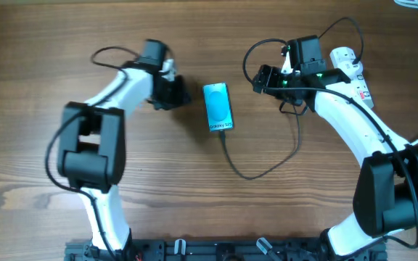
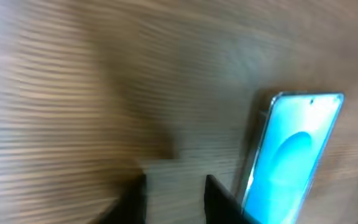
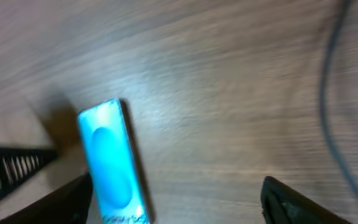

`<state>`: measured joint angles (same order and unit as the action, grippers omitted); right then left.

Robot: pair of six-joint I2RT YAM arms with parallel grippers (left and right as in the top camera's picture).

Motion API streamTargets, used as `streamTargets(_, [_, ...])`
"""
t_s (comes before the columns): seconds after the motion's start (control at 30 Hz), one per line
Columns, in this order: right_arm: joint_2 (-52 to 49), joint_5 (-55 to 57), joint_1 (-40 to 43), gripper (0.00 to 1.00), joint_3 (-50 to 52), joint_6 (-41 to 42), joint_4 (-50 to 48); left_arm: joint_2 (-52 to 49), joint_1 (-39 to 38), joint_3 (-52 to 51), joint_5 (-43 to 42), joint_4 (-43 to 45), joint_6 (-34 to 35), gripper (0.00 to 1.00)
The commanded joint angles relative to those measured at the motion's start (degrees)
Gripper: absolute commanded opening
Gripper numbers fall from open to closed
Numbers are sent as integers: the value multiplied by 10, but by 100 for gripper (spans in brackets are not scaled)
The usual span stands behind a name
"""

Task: Plug charger to phone and switch on socket
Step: 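Move the right gripper over the white power strip's switches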

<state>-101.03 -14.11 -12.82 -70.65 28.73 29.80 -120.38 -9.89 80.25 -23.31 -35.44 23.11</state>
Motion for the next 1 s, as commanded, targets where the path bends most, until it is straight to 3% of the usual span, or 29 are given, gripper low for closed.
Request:
streamTargets(0.0, [0,-55,-5,39,-2,-2,12,8,55,0,-39,-24,-2,80])
streamTargets(0.03, [0,-53,-7,19,-2,-3,17,8,64,0,-38,-32,-2,100])
streamTargets(0.07, [0,-53,-7,4,-2,-5,22,8,70,0,-38,-33,-2,100])
streamTargets(0.23, [0,-58,-5,4,-2,-46,26,8,81,0,-38,-29,-2,100])
streamTargets(0.27, [0,-74,-5,22,-2,-48,35,8,82,0,-38,-29,-2,100])
streamTargets(0.33, [10,-169,5,10,-17,-56,40,8,82,0,-38,-29,-2,100])
streamTargets(0.43, [53,-186,29,10,-84,-63,96,8,82,0,-38,-29,-2,100])
streamTargets(0.47, [68,-166,37,13,-103,-63,121,8,82,0,-38,-29,-2,100])
streamTargets(0.53, [95,-78,61,36,-147,-62,200,8,82,0,-38,-29,-2,100])
streamTargets(0.57, [103,-36,74,43,-163,-62,234,8,82,0,-38,-29,-2,100])
streamTargets(0.63, [113,44,110,77,-174,-63,285,8,82,0,-38,-29,-2,100])
streamTargets(0.7, [110,78,146,97,-172,-74,315,8,82,0,-38,-29,-2,100])
streamTargets(0.97, [43,158,269,100,-160,-76,318,8,82,0,-38,-29,-2,100])
